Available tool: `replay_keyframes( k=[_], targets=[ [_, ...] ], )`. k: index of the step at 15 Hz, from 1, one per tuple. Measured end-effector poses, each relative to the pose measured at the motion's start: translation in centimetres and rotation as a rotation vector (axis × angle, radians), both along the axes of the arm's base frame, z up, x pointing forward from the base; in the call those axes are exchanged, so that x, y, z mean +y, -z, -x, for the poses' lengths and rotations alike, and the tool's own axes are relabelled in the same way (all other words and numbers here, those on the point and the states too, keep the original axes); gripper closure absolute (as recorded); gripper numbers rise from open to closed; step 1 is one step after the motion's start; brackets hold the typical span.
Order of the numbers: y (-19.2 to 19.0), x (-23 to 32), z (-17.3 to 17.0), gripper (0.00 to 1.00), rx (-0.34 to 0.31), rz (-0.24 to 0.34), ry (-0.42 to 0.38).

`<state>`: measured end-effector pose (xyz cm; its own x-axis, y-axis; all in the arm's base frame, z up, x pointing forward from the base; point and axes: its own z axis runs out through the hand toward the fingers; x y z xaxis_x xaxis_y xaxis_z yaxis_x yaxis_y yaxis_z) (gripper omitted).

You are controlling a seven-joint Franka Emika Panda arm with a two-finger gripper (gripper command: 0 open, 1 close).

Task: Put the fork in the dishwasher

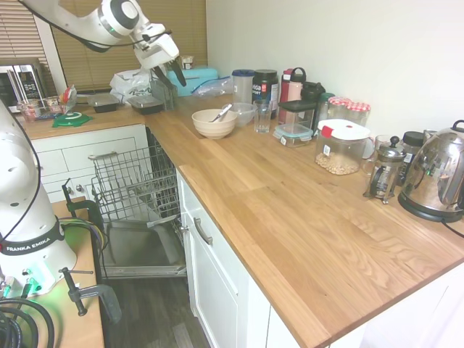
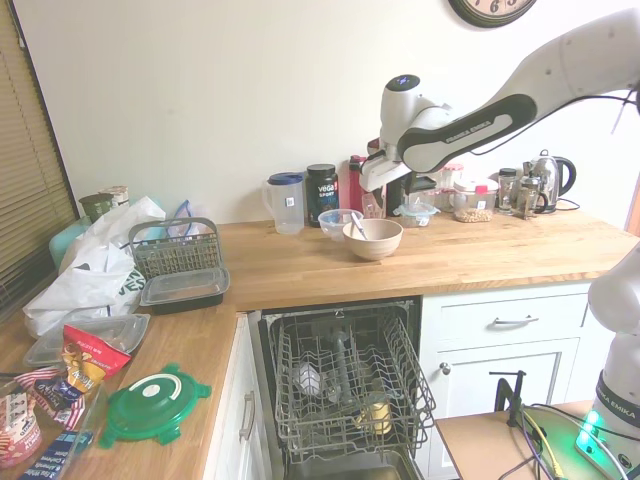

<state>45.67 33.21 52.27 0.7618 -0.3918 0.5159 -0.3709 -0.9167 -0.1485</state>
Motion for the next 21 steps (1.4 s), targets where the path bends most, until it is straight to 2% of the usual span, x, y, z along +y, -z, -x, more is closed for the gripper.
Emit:
replay_keyframes(
  k=[3,5,7,11,14,15,21],
  targets=[
    [3.0,-0.1,-5.3,0.0,0.028,-0.053,-0.043],
    [4.4,0.4,-7.4,0.0,0.043,-0.065,-0.091],
    [5.5,0.4,-9.4,0.0,0.068,-0.078,-0.095],
    [9.9,-0.7,-14.3,0.0,0.125,-0.077,-0.083],
    [13.2,0.7,-15.8,0.0,0.149,-0.051,-0.1],
    [13.8,1.2,-16.0,1.0,0.152,-0.045,-0.102],
    [14.6,2.3,-18.2,1.0,0.12,-0.035,-0.097]
  ],
)
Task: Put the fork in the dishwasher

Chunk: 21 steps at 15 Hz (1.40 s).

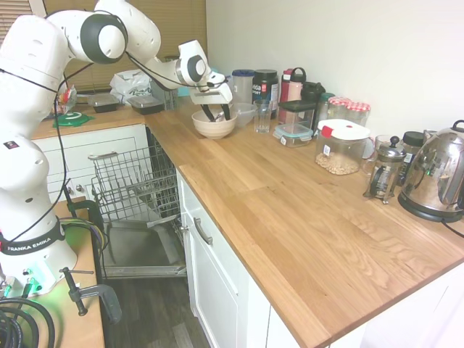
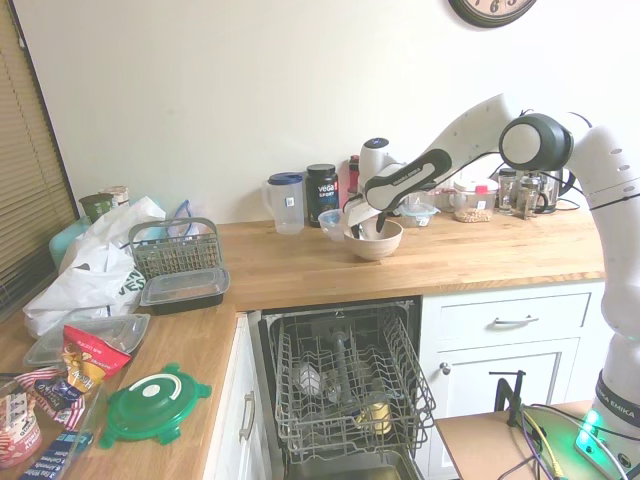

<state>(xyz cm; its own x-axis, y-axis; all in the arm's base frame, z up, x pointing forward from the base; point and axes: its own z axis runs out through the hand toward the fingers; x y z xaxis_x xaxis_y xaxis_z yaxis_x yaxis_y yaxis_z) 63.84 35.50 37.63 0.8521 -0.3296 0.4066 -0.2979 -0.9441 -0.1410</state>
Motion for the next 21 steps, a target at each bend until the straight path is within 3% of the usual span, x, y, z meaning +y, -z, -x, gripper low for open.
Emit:
replay_keyframes(
  k=[4,21],
  targets=[
    [0.4,2.0,-0.1,1.0,-0.009,0.0,-0.013],
    [-1.2,1.9,-0.1,1.0,-0.027,-0.025,0.011]
  ],
)
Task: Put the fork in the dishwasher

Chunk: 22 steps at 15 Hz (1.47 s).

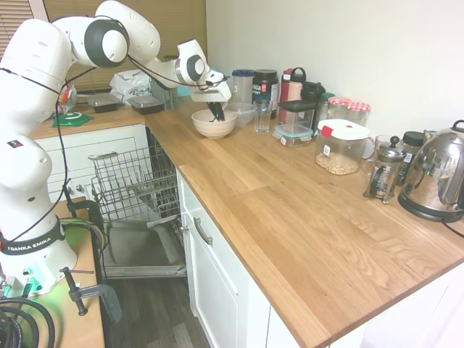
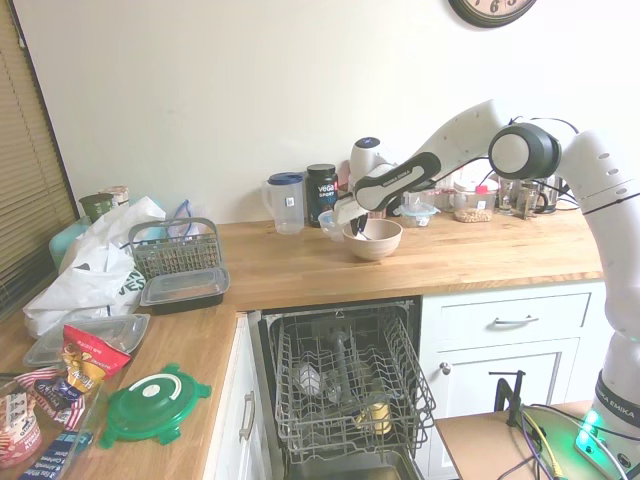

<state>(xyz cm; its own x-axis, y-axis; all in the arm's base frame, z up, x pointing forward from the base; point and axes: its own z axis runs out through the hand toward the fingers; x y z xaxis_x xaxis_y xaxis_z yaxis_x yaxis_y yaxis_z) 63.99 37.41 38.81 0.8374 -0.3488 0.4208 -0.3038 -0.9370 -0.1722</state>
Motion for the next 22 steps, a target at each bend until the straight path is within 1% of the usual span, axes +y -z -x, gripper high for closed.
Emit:
replay_keyframes(
  k=[2,3,5,7,8,9,10,12,13,14,15,17,20,21,22],
  targets=[
    [-1.8,0.3,1.4,1.0,-0.018,-0.007,-0.003],
    [-3.2,0.5,2.7,1.0,-0.037,-0.008,-0.005],
    [-6.8,1.4,6.3,1.0,-0.096,-0.006,-0.01],
    [-10.0,2.7,11.2,1.0,-0.153,-0.004,-0.028],
    [-11.2,3.6,14.3,1.0,-0.171,0.012,-0.048],
    [-11.7,4.6,17.7,1.0,-0.185,0.043,-0.067],
    [-11.5,5.7,21.4,1.0,-0.193,0.079,-0.088],
    [-8.3,7.9,29.0,1.0,-0.187,0.163,-0.138],
    [-6.1,8.7,31.9,1.0,-0.184,0.206,-0.159],
    [-3.6,9.3,33.9,1.0,-0.176,0.243,-0.175],
    [-1.1,9.7,35.0,1.0,-0.163,0.276,-0.185],
    [4.5,10.1,35.0,1.0,-0.131,0.345,-0.193],
    [14.9,10.4,35.0,1.0,-0.061,0.455,-0.198],
    [17.3,11.0,35.3,1.0,-0.048,0.481,-0.203],
    [18.9,11.7,35.6,1.0,-0.04,0.499,-0.209]
  ],
)
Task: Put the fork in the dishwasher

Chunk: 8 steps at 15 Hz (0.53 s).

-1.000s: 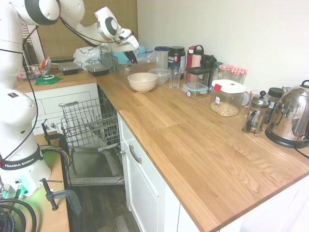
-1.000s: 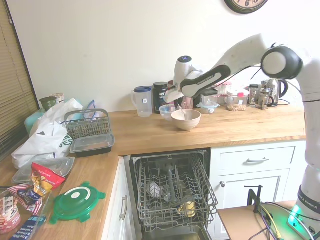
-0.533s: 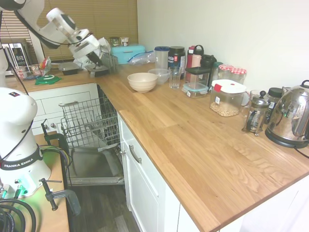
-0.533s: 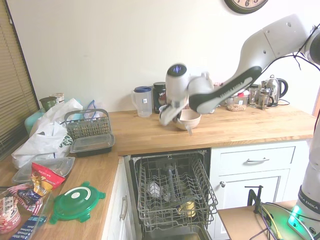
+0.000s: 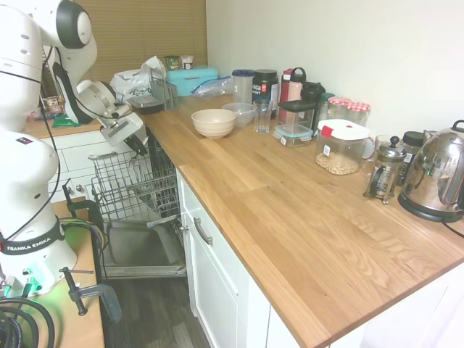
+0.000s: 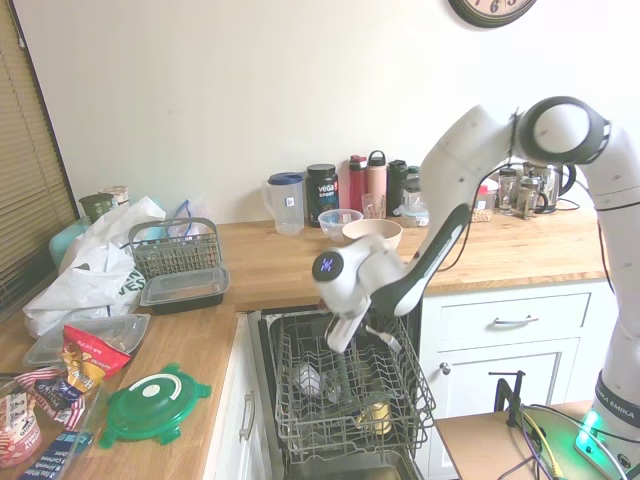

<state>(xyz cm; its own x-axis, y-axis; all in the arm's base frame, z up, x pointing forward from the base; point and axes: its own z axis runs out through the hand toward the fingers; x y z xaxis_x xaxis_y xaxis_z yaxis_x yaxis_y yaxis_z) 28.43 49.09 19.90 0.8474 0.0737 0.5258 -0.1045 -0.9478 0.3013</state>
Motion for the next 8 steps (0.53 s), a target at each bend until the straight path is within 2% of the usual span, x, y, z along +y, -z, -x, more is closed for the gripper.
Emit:
replay_keyframes(
  k=[5,6,8],
  targets=[
    [1.5,1.5,-0.5,1.0,0.0,0.023,0.003],
    [2.2,1.4,-0.7,0.0,0.01,0.036,0.007],
    [3.2,1.5,-0.8,0.0,0.029,0.056,0.002]
  ],
)
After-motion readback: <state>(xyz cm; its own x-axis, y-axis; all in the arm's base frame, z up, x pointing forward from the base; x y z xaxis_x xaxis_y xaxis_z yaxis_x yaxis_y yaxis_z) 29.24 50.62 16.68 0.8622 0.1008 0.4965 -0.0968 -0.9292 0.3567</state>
